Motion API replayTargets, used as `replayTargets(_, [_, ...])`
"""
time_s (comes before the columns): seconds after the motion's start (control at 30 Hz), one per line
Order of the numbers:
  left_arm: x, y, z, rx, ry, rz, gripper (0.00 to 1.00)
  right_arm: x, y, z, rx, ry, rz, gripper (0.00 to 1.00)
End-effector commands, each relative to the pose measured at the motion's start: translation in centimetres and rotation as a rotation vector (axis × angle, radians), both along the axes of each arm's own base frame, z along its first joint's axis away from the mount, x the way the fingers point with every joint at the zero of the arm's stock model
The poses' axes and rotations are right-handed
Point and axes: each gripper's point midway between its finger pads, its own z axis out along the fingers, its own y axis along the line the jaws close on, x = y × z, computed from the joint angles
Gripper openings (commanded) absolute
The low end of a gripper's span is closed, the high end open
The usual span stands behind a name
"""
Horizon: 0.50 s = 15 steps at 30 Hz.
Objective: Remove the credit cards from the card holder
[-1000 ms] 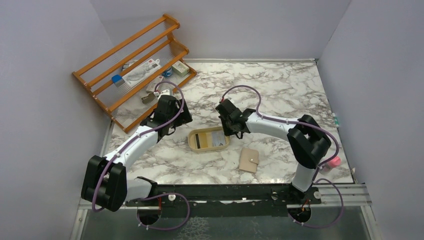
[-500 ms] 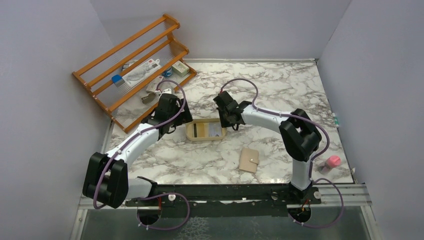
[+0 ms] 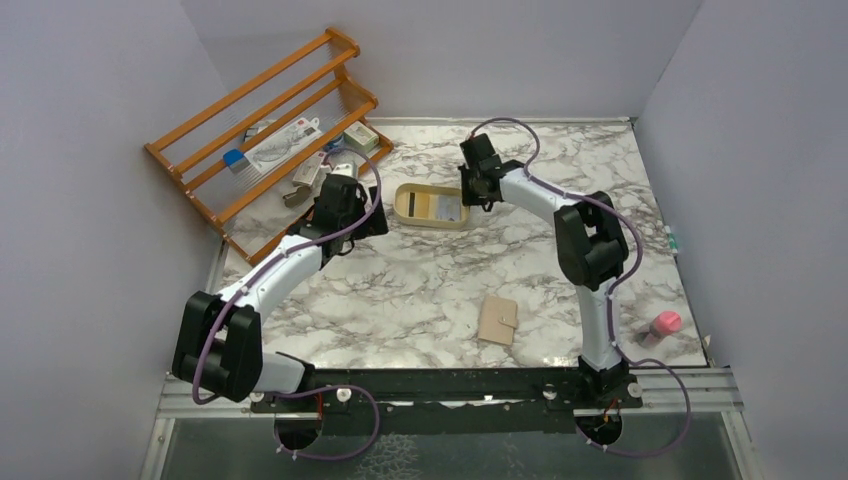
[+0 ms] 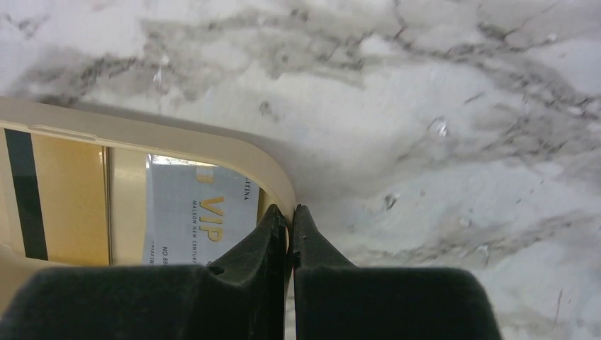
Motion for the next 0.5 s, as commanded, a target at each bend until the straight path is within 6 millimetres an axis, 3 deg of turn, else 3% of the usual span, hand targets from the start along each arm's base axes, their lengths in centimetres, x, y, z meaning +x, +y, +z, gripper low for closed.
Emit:
replayTargets(0.0, [2.8, -1.2, 3.3, 0.025, -0.108, -0.119, 0.99, 3.5, -0.1, 0.4, 0.028, -0.027, 0.031, 0.01])
replayTargets(0.1, [2.7, -2.1, 3.7, 0.037, -0.078, -0.201, 0.99, 5.5, -0.6, 0.2, 0.047, -0.032, 0.023, 0.01])
replayTargets(0.3, [2.3, -3.1, 6.2, 0.007, -0.183, -0.294, 0.99, 8.2, -0.3, 0.3, 0.113, -0.060, 0.051, 0.01])
replayTargets(0.47, [1.4, -4.2, 5.8, -0.040, -0.185, -0.353, 0.99, 9.3, -0.3, 0.7, 0.123, -0.084, 0.084, 0.01])
